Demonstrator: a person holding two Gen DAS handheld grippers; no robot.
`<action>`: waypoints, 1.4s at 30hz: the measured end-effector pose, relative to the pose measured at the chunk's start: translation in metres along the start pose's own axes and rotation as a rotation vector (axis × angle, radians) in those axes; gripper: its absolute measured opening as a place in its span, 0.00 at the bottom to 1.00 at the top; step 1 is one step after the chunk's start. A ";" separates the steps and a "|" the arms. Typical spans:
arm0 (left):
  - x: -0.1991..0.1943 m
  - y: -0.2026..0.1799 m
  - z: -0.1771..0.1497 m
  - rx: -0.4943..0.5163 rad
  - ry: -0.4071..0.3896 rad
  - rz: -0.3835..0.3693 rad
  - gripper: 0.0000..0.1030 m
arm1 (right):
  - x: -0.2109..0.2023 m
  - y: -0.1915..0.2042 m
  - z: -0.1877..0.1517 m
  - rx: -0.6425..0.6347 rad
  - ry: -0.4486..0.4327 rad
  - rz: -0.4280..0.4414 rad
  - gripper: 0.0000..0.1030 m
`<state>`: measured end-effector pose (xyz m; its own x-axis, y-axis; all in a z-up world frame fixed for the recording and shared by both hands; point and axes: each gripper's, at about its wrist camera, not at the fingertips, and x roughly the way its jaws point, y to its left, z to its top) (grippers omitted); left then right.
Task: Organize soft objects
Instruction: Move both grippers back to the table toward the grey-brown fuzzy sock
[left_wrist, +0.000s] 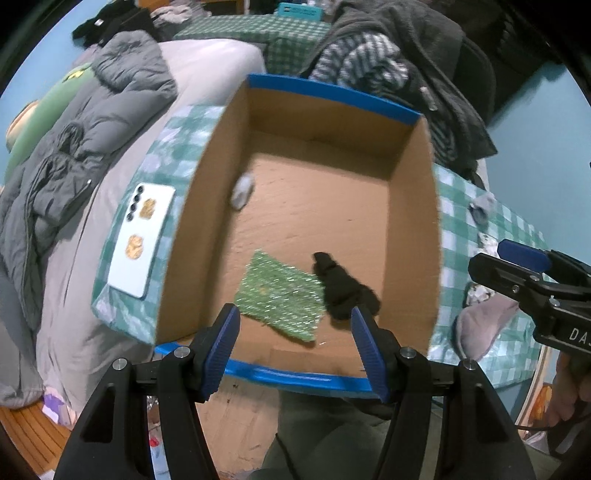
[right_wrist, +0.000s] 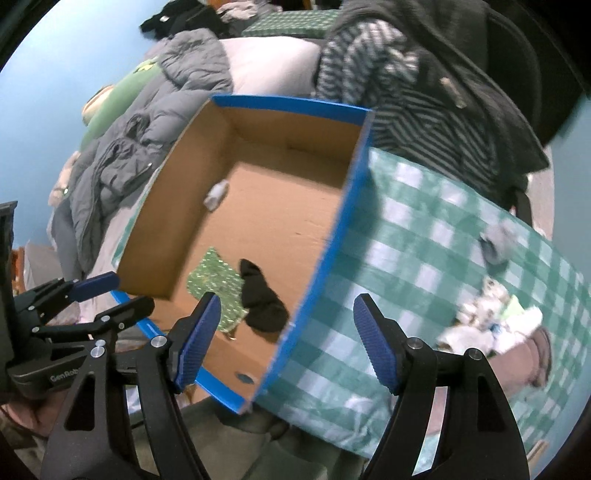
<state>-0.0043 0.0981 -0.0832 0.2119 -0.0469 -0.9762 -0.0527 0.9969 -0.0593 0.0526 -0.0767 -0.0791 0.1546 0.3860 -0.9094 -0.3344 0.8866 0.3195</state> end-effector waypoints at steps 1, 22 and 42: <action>0.000 -0.005 0.001 0.012 -0.002 -0.002 0.62 | -0.004 -0.007 -0.003 0.017 -0.004 -0.006 0.73; -0.003 -0.112 0.018 0.241 -0.029 -0.049 0.62 | -0.055 -0.122 -0.063 0.299 -0.035 -0.102 0.74; 0.032 -0.198 0.022 0.401 0.021 -0.082 0.62 | -0.043 -0.208 -0.110 0.581 0.006 -0.166 0.74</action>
<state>0.0340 -0.0998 -0.0979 0.1792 -0.1245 -0.9759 0.3489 0.9355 -0.0552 0.0133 -0.3057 -0.1359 0.1557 0.2305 -0.9606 0.2562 0.9297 0.2646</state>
